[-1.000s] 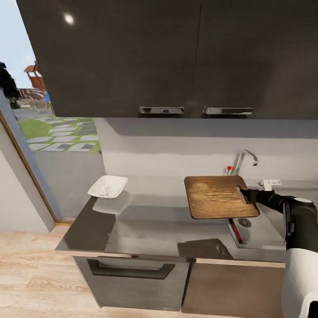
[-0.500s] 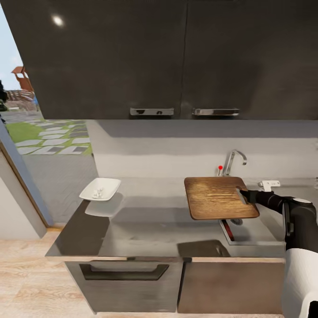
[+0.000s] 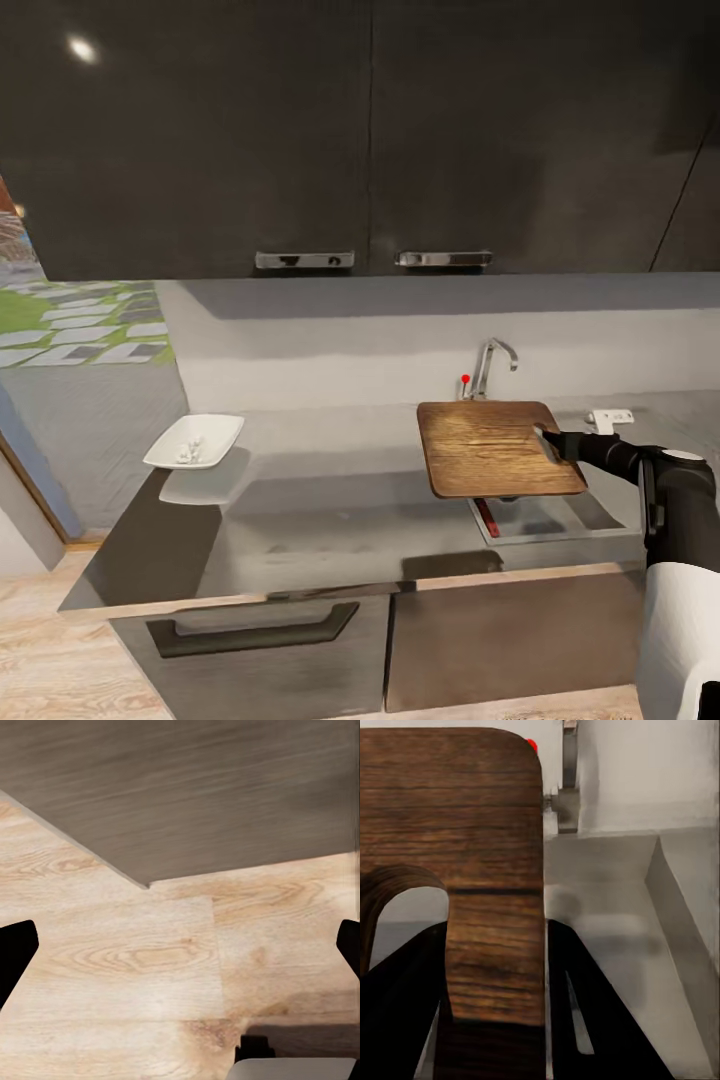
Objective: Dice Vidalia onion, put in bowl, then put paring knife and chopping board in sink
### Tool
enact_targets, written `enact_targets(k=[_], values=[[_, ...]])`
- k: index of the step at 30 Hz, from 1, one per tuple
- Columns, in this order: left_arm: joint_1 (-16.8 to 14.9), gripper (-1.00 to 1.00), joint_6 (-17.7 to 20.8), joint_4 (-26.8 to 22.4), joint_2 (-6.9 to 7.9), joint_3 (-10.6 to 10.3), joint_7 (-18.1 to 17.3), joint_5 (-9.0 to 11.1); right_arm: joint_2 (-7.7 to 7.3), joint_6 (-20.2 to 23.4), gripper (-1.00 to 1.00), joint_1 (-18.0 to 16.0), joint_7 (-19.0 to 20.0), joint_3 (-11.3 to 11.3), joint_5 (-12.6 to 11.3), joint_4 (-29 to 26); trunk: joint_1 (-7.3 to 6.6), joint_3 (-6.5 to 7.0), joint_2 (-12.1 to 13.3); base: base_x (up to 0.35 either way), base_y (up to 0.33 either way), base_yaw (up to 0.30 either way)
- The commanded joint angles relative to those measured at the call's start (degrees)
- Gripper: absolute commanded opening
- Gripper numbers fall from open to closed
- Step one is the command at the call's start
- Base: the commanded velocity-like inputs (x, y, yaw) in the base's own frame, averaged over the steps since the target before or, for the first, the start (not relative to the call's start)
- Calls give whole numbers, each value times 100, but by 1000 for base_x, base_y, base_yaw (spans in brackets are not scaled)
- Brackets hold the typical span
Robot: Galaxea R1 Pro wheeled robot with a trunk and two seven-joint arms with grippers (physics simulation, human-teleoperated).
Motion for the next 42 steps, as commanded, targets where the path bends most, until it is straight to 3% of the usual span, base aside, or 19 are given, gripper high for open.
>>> enact_targets(k=[1, 8, 12, 15, 34, 36, 40, 42], values=[[-9, 100, -33, 20, -4, -50, 6, 39, 5, 15, -100, -8, 52, -10, 49, -5, 4, -7, -13, 0, 0, -201], [-9, 100, -31, 20, -14, -50, 6, 39, 31, 6, -100, -8, -214, -1, 49, 111, 4, 24, -13, 0, 0, -131], [-9, 100, -30, 20, -12, -50, 6, 39, 161, 0, -100, -8, -1167, 3, 27, 221, 4, 26, -13, 0, 0, -10], [-9, 100, -27, 20, -13, -50, 6, 39, 262, -3, -100, -8, -1563, -3, 17, 262, 4, 26, -13, 0, 0, -2], [-9, 100, -26, 20, -24, -50, 6, 39, 300, 15, -100, -8, -1771, -142, -39, 277, 4, 26, -13, 0, 0, 0], [-9, 100, -26, 20, -25, -50, 6, 39, 300, 15, -100, -8, -1960, -243, -41, 277, 4, 26, -13, 0, 0, 0], [-9, 100, -26, 20, -50, -53, 6, 39, 314, 15, -100, -8, -2445, -794, -82, 277, 4, 26, -13, 0, 0, 0], [-9, 100, -26, 20, -94, -51, 6, 39, 322, 15, -100, -8, -2737, -904, -277, 277, 4, 26, -13, 0, 0, 0]])
